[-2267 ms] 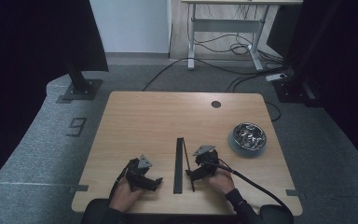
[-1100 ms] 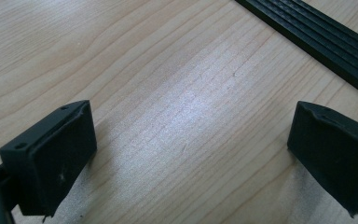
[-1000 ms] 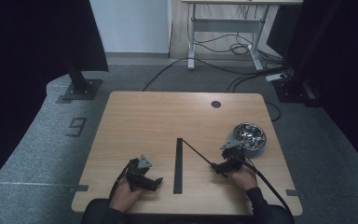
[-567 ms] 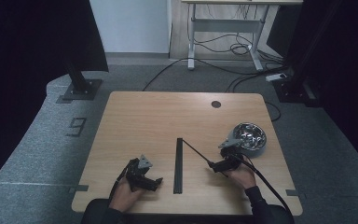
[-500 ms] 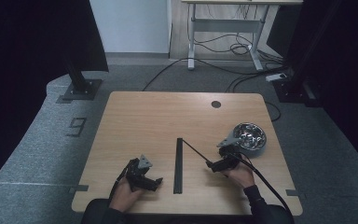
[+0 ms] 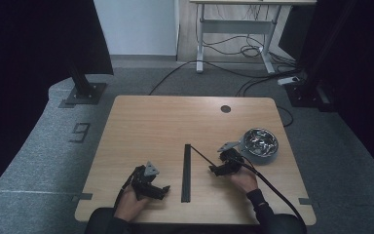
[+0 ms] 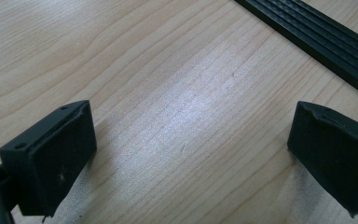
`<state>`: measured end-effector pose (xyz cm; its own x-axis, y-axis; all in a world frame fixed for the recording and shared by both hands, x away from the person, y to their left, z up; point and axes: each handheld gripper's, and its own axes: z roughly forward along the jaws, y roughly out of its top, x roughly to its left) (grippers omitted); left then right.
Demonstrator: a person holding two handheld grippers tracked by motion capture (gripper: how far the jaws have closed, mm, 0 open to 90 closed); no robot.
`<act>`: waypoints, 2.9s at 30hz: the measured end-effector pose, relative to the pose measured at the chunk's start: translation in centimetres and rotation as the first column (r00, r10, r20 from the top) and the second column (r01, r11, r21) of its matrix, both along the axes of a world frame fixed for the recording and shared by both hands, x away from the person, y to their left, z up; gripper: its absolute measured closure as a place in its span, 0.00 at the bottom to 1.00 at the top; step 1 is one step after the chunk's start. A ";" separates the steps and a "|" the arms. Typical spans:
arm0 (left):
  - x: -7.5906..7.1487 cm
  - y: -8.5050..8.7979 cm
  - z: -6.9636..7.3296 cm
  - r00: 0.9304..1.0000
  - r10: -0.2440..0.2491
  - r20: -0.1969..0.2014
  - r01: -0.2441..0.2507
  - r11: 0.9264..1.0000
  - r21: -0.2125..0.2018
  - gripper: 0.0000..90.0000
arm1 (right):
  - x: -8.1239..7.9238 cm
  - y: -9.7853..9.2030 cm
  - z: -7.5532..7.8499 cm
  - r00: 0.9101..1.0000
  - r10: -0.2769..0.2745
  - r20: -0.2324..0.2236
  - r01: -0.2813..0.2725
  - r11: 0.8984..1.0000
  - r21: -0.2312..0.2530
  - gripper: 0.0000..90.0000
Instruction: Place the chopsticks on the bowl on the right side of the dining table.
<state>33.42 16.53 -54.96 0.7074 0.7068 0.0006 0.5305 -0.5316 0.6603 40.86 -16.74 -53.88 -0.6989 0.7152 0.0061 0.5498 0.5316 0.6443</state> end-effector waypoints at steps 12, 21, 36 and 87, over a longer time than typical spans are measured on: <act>0.0 0.0 0.0 1.000 0.000 0.000 0.000 1.000 0.000 0.01 | -0.1 0.0 0.3 1.000 0.012 -0.013 -0.012 1.000 -0.008 0.65; 0.0 0.0 0.0 1.000 0.000 0.000 0.000 1.000 0.000 0.01 | -0.5 0.2 0.4 1.000 0.019 -0.022 -0.019 1.000 -0.014 0.79; 0.0 0.0 0.0 1.000 0.000 0.000 0.000 1.000 0.000 0.01 | -0.8 0.4 0.5 0.999 0.018 -0.042 -0.019 1.000 -0.007 0.95; 0.0 0.0 0.0 1.000 -0.001 0.000 0.001 1.000 0.001 0.01 | -2.7 -2.7 5.9 1.000 -0.027 0.013 0.027 1.000 -0.001 0.95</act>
<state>33.42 16.54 -54.96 0.7080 0.7062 0.0013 0.5299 -0.5324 0.6601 38.15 -19.44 -47.99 -0.6796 0.7336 -0.0039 0.5552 0.5178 0.6508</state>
